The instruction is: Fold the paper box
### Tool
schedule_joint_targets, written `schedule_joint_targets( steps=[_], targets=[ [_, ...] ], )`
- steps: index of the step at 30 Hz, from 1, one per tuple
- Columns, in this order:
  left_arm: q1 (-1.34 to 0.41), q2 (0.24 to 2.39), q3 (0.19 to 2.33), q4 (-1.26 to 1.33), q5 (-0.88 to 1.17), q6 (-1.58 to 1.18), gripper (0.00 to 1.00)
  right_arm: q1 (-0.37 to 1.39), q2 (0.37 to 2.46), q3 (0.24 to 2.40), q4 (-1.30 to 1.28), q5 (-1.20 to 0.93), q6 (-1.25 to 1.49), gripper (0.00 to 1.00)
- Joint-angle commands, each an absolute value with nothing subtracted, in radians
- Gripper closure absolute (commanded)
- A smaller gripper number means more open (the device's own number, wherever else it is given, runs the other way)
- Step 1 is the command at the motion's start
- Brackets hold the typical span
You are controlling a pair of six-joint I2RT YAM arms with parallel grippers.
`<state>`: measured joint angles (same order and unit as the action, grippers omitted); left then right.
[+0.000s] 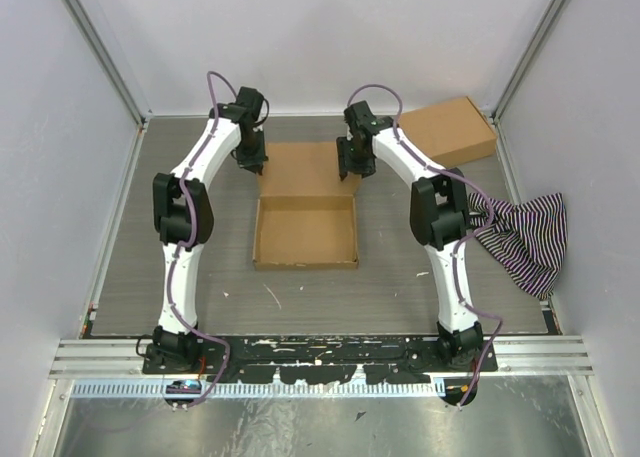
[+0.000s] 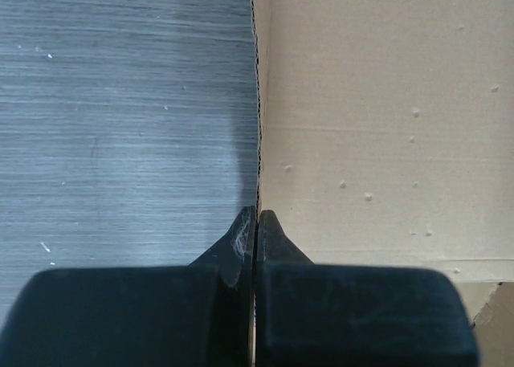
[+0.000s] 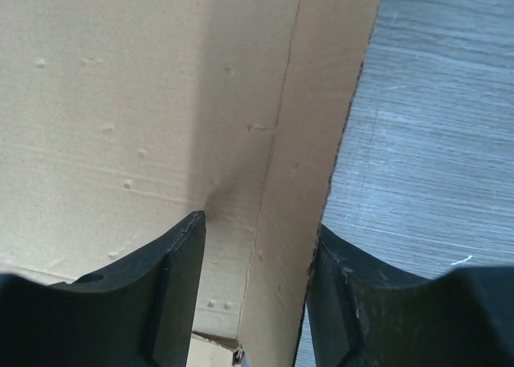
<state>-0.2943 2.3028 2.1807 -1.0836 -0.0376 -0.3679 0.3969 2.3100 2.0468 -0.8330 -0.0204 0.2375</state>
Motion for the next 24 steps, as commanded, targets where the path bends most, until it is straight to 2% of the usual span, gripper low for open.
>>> schedule_joint_targets(
  steps=[1,15,24],
  targets=[
    [-0.292,2.23,2.104,-0.965,-0.037,-0.358,1.0,0.38,2.193,2.057,-0.779,-0.073,0.224,0.45],
    [-0.292,1.81,1.484,-0.286,-0.083,-0.295,1.0,0.279,2.15,2.061,-0.736,-0.217,0.21,0.43],
    [-0.292,1.721,1.344,-0.116,-0.004,-0.245,1.0,0.245,2.147,2.132,-0.733,-0.237,0.161,0.41]
  ],
)
